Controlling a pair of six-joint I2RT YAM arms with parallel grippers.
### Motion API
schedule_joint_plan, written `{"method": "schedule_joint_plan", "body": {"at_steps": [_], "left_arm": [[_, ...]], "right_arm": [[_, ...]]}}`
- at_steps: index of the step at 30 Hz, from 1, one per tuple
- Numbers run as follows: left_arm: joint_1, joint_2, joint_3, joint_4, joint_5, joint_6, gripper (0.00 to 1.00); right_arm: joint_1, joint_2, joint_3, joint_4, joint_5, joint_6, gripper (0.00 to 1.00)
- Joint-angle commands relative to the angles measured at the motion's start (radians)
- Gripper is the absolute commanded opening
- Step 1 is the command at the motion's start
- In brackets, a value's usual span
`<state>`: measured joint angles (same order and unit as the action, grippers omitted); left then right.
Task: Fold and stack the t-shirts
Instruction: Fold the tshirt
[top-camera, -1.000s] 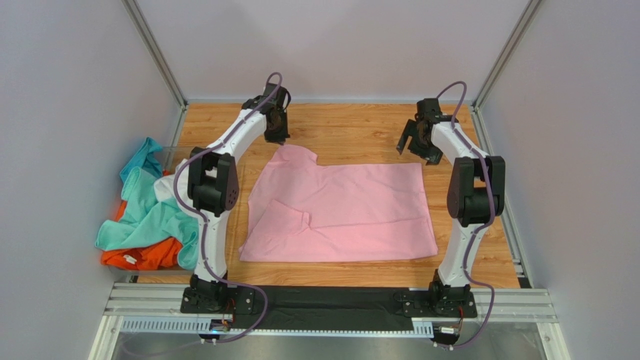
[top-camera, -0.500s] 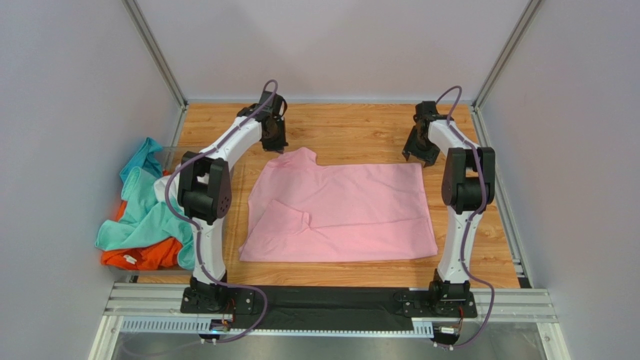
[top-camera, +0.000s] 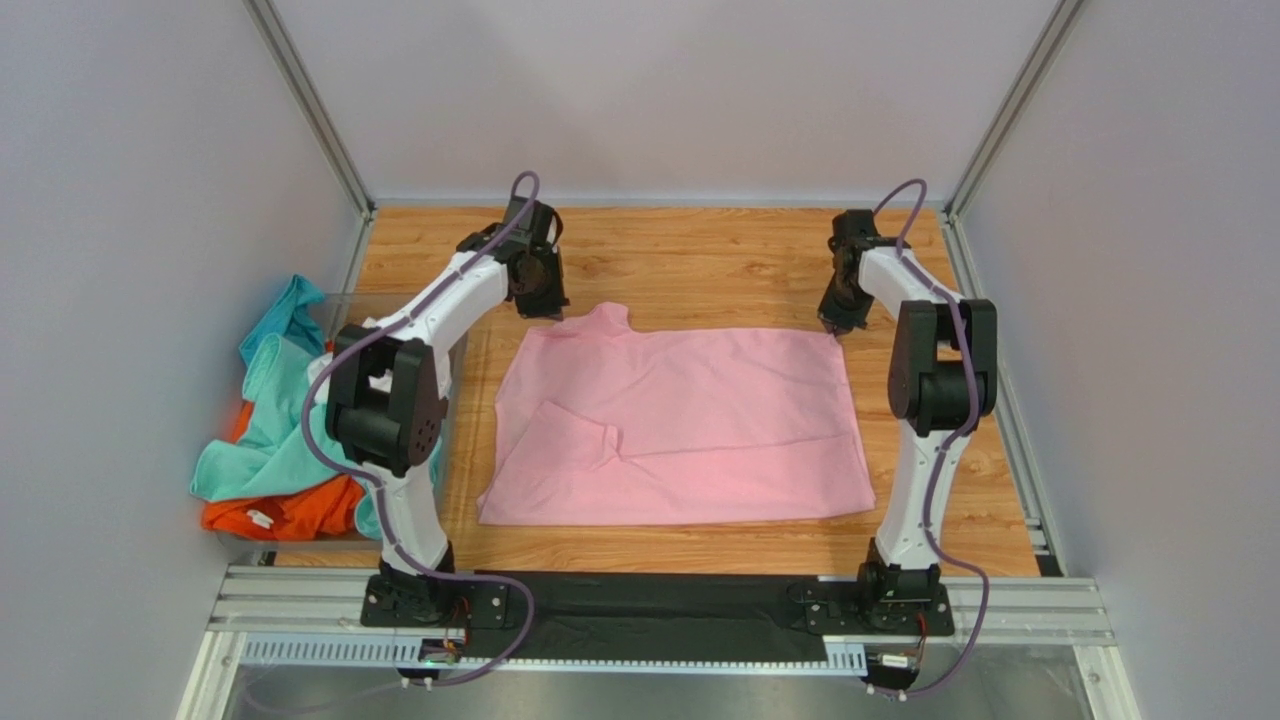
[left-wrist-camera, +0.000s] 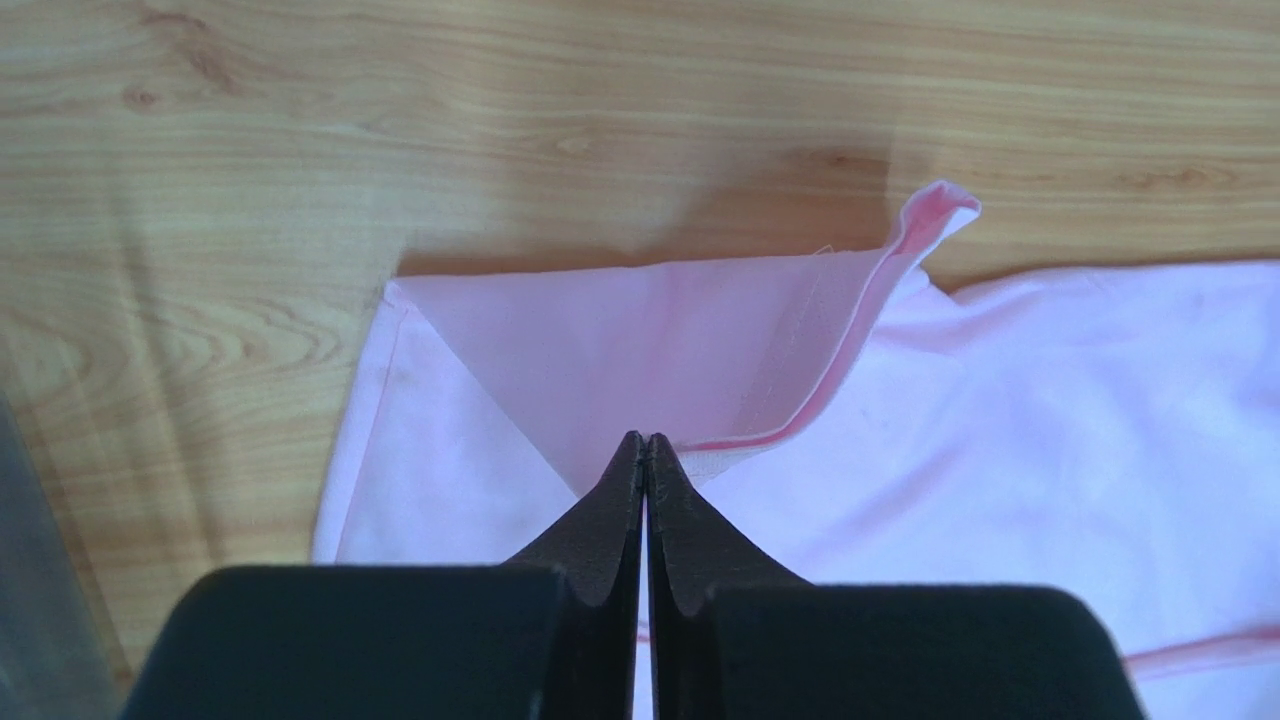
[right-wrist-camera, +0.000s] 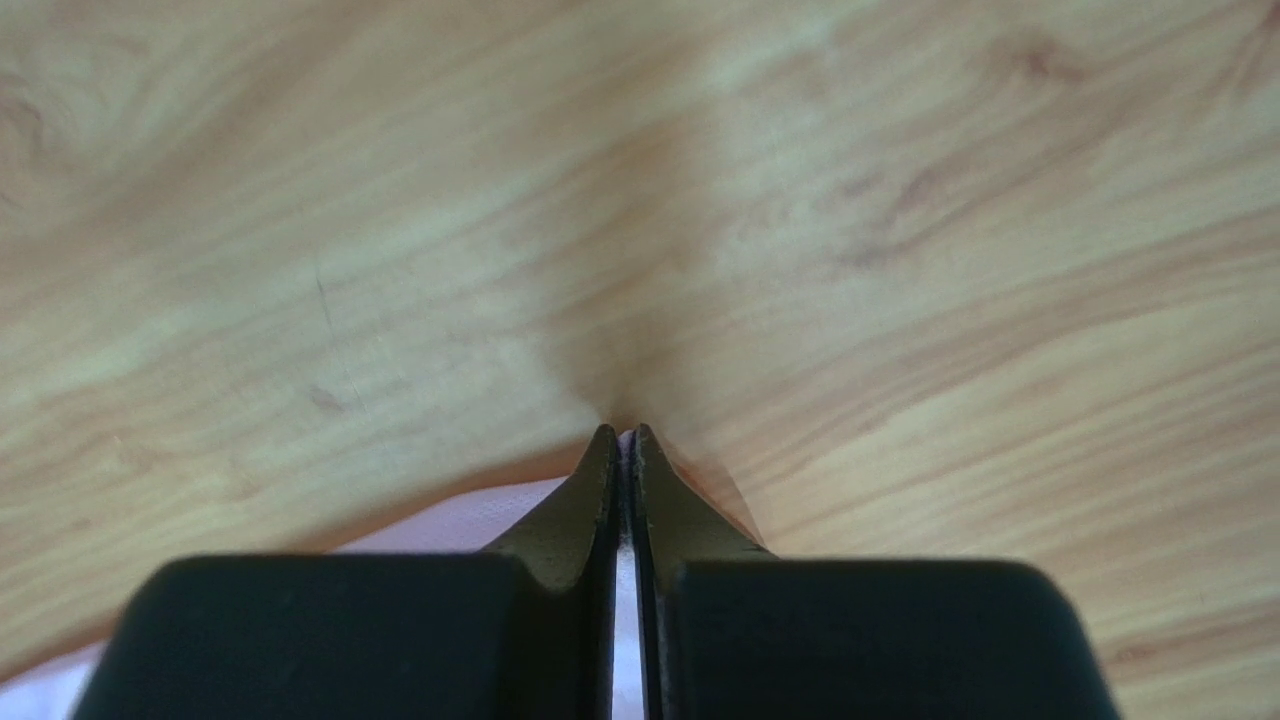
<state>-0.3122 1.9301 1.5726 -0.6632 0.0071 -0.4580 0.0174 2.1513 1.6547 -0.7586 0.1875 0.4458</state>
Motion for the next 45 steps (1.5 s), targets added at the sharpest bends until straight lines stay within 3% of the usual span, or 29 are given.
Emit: {"method": "schedule_joint_plan", "body": {"at_steps": [1,10,15,28,42,45], "left_arm": [[-0.007,-0.128,-0.043,0.031,0.028,-0.030,0.00],[-0.025,-0.365,-0.299,0.051,0.024,-0.088,0.00],[-0.053,-0.574,-0.451,0.045,0.001,-0.131,0.00],[-0.084,-0.980,-0.720,-0.050,0.001,-0.206,0.00],[-0.084,-1.116,-0.891,-0.105,-0.015,-0.252,0.00],[-0.084,-1.135,-0.942,-0.114,0.019,-0.266,0.00]], "right_arm": [[0.001,-0.114,-0.055,0.024,-0.010,-0.012,0.00],[0.003,-0.341,-0.271,0.079,-0.043,-0.055,0.00],[0.004,-0.451,-0.386,0.105,-0.114,-0.082,0.00],[0.006,-0.668,-0.516,0.044,-0.082,-0.110,0.00],[0.007,-0.739,-0.645,0.027,-0.072,-0.107,0.00],[0.007,-0.754,-0.708,0.042,-0.063,-0.088,0.07]]}}
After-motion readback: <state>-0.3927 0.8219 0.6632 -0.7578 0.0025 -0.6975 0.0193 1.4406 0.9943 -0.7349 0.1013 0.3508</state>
